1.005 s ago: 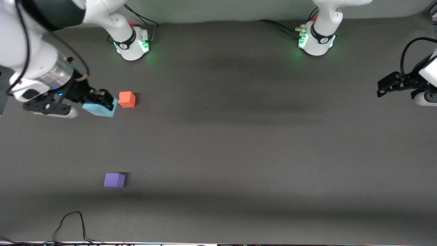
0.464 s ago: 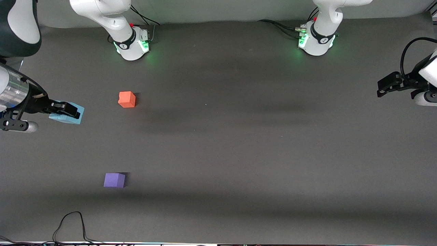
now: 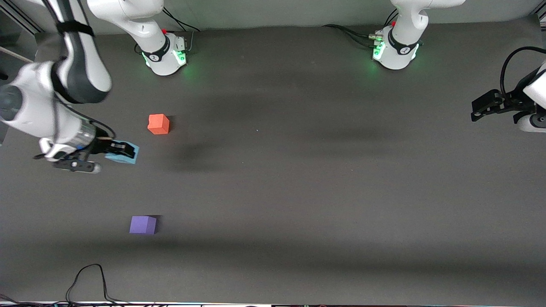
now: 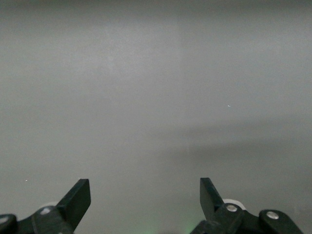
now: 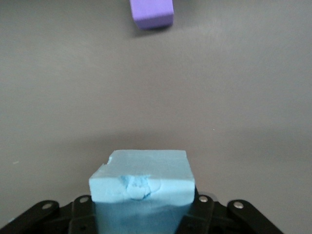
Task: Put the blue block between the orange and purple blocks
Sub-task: 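Lower the blue cube between the orange and purple cubes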
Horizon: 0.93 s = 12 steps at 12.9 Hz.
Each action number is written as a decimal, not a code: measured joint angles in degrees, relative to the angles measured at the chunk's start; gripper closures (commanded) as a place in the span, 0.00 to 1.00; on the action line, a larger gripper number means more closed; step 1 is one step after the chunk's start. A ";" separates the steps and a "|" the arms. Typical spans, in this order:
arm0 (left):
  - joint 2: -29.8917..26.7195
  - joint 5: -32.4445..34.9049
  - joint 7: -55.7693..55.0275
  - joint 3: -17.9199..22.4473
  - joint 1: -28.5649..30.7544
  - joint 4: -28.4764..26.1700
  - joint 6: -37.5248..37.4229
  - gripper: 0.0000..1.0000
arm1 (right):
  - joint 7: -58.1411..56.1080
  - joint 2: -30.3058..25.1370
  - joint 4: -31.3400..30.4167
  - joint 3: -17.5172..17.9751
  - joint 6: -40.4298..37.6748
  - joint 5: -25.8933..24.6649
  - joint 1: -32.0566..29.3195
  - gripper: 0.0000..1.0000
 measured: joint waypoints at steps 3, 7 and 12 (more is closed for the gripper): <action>0.00 0.00 0.00 0.02 0.00 0.00 0.00 0.00 | 0.00 2.27 -6.74 -0.01 8.95 0.00 -0.06 0.93; 0.00 0.00 0.00 0.02 0.00 0.00 0.00 0.00 | 0.00 8.73 -11.78 0.00 23.92 0.00 -0.05 0.93; 0.00 0.00 0.00 0.07 0.01 0.00 0.00 0.00 | -3.50 16.86 -12.17 -0.03 34.13 0.00 -0.25 0.86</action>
